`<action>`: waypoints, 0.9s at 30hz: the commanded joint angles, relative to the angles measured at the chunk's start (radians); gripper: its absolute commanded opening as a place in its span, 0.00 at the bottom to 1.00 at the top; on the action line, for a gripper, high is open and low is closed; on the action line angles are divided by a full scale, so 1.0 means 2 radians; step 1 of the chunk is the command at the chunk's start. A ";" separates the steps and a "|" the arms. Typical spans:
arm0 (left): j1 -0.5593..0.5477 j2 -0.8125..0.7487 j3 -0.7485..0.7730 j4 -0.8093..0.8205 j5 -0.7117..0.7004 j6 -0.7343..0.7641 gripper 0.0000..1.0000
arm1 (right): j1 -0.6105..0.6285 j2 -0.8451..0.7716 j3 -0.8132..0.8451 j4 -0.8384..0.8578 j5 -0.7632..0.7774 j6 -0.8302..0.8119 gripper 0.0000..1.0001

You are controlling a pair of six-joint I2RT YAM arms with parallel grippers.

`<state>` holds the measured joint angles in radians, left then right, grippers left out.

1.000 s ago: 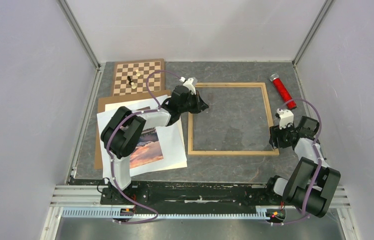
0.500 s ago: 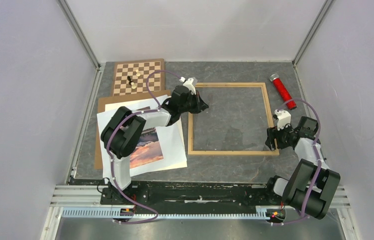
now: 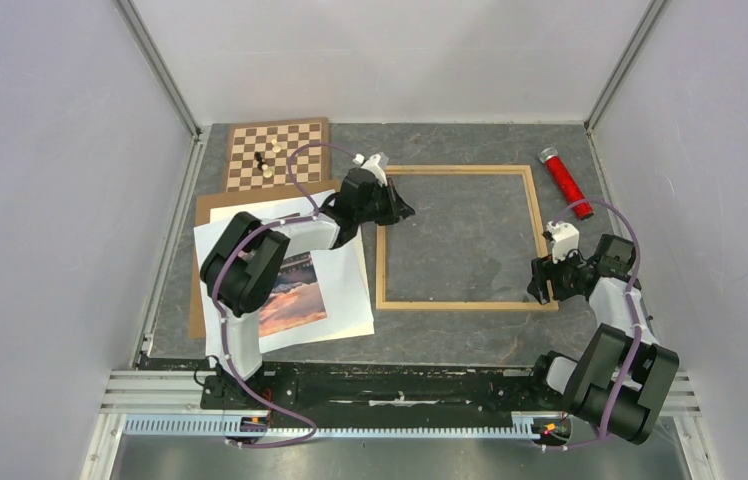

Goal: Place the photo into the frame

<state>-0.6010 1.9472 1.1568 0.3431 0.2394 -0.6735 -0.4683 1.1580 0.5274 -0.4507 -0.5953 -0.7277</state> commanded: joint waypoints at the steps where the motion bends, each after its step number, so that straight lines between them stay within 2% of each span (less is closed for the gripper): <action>1: 0.007 -0.020 0.019 0.010 0.007 -0.034 0.02 | 0.001 -0.008 0.016 -0.005 -0.012 -0.008 0.69; 13: 0.010 -0.006 0.027 0.025 0.021 -0.085 0.02 | 0.001 -0.006 0.016 -0.005 -0.012 -0.009 0.69; 14: 0.010 -0.005 0.028 0.025 0.021 -0.088 0.02 | 0.001 -0.006 0.016 -0.005 -0.012 -0.028 0.69; 16: 0.010 -0.003 0.028 0.029 0.022 -0.090 0.02 | 0.001 -0.005 0.016 -0.005 -0.012 -0.009 0.69; 27: 0.003 -0.007 0.039 0.026 0.024 -0.043 0.02 | 0.001 -0.001 0.015 -0.001 -0.011 -0.008 0.68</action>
<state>-0.5896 1.9476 1.1881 0.3458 0.2825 -0.8131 -0.4683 1.1584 0.5278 -0.4652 -0.5983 -0.7364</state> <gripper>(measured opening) 0.025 0.687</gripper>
